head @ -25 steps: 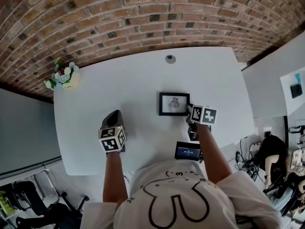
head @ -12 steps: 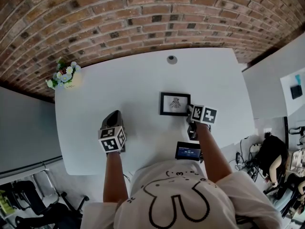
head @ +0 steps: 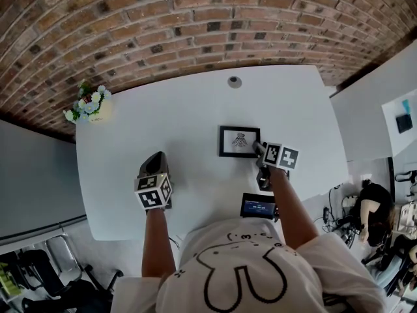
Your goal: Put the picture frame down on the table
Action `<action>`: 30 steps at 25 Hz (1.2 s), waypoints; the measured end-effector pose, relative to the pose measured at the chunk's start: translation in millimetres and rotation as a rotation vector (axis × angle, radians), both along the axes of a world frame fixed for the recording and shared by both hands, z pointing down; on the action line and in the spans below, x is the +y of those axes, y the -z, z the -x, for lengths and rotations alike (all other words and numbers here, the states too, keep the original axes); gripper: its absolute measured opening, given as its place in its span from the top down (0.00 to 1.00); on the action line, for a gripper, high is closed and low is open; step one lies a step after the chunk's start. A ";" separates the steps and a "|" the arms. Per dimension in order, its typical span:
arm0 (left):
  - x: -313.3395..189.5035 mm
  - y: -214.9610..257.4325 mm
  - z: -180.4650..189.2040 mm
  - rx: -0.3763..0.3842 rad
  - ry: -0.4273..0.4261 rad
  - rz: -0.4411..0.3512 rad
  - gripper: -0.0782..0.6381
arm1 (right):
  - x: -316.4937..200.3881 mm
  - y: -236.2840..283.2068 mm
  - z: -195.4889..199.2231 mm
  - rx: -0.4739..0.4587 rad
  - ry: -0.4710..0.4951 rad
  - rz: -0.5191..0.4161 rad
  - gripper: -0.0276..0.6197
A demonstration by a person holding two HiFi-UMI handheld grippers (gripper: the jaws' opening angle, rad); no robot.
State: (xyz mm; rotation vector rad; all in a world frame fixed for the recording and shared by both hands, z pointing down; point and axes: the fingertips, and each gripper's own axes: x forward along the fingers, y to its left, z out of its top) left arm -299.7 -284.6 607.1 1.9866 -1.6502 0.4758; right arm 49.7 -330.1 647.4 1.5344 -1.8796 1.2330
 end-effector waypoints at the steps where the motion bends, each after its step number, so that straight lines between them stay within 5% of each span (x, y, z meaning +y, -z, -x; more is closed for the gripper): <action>1: 0.2 0.7 0.7 0.001 0.001 -0.002 0.88 | -0.4 2.3 0.2 0.000 0.002 -0.007 0.73; 14: 1.8 24.7 11.9 0.008 0.020 -0.062 0.88 | -2.1 41.7 7.1 -0.006 0.097 -0.126 0.73; 21: -0.6 52.6 11.0 0.009 0.019 -0.133 0.88 | 0.2 69.0 12.4 -0.019 0.134 -0.195 0.88; 30: -1.0 88.2 9.8 -0.001 0.007 -0.220 0.88 | -1.6 124.2 17.1 0.050 0.184 -0.366 0.93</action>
